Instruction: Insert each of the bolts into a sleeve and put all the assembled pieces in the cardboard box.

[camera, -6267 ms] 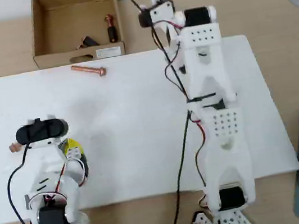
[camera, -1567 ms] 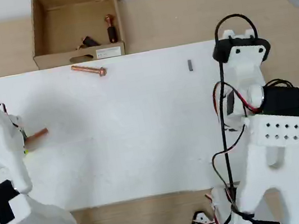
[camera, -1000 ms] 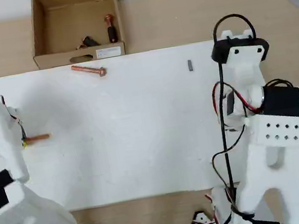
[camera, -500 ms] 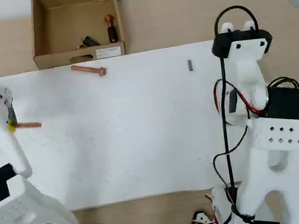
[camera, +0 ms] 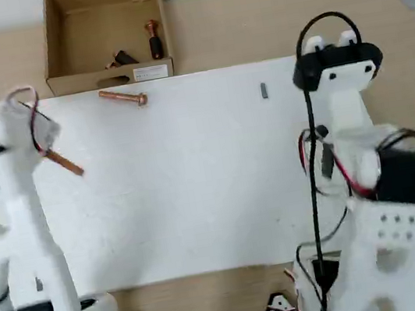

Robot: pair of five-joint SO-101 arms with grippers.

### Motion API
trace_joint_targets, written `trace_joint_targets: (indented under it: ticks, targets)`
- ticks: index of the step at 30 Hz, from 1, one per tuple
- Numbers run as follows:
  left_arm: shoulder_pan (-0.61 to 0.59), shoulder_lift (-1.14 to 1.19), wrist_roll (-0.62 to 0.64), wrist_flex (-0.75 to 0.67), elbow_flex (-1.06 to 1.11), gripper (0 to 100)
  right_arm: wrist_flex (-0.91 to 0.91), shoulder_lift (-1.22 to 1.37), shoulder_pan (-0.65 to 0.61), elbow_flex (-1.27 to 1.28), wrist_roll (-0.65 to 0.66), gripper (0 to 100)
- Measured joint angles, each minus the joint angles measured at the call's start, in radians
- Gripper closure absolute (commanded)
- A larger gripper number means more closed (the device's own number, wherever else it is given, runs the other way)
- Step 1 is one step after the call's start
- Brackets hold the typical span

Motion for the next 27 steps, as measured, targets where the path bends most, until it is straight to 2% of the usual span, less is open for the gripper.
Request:
trace_joint_targets:
  ticks: [5,8,16,27]
  targets:
    - [0.071,-0.163,-0.066,-0.006,0.158,100,-0.017,-0.081,-0.003,0.0,0.009,98.9]
    - [0.107,-0.25,-0.101,-0.06,0.259,100,-0.038,-0.117,-0.003,0.032,0.011,98.9]
    - [0.203,-0.554,-0.169,-0.298,0.603,100,-0.147,-0.287,-0.008,0.219,0.011,98.9]
    - [0.255,-1.005,-0.17,-0.563,1.063,100,-0.364,-0.666,-0.133,0.603,0.011,98.9]
